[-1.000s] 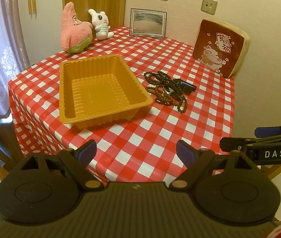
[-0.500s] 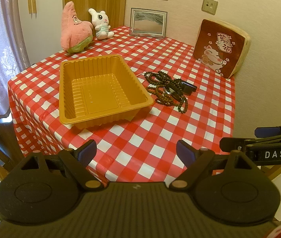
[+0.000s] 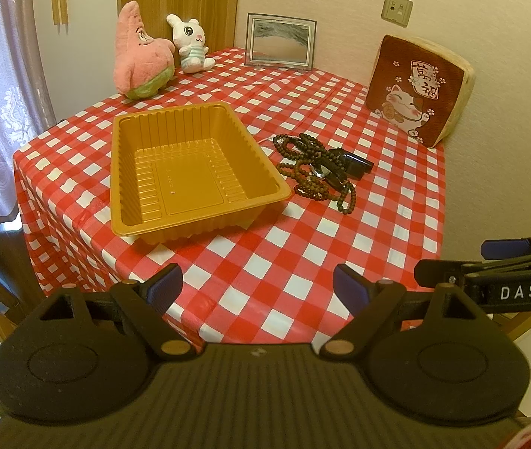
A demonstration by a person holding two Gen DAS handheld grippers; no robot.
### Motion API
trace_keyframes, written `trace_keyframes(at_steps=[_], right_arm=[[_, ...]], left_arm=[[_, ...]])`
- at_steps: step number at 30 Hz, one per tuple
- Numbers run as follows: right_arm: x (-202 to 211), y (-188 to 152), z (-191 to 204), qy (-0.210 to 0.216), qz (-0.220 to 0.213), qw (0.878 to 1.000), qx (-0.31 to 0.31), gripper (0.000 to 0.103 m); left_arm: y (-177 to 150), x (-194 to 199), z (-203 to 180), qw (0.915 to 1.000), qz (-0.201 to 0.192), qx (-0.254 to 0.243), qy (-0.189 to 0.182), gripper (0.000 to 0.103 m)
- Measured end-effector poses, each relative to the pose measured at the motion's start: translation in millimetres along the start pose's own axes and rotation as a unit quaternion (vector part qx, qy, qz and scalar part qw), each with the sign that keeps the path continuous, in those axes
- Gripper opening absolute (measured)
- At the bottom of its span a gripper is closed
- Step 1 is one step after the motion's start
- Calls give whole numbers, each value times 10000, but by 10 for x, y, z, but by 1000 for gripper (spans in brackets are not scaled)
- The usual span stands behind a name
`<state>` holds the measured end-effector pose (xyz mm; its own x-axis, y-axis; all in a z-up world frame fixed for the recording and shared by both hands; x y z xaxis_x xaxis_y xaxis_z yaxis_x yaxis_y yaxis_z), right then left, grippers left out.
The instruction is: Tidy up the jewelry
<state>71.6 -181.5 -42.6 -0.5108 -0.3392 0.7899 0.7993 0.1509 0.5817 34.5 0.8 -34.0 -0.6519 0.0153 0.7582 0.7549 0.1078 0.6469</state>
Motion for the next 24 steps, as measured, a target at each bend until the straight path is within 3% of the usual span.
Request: trace_keyframes(at_steps=[24], right_arm=[[-182,105,-39,28,67,10000,21,103]], left_arm=[[-11,-81,10,10000,73,3,-19,86]])
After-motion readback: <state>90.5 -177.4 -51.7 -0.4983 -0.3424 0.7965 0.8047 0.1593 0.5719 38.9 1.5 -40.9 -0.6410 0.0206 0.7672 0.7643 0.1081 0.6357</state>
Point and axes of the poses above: each gripper's, at about its wrist camera, not at the fingertips, and x roughly against the way its jaws point, z to its left, y to its top, the point moved 5 cm from there along -x, roughly the way its jaws point, and after that the axes turned 3 degrees about z, right-handed, at the moved point
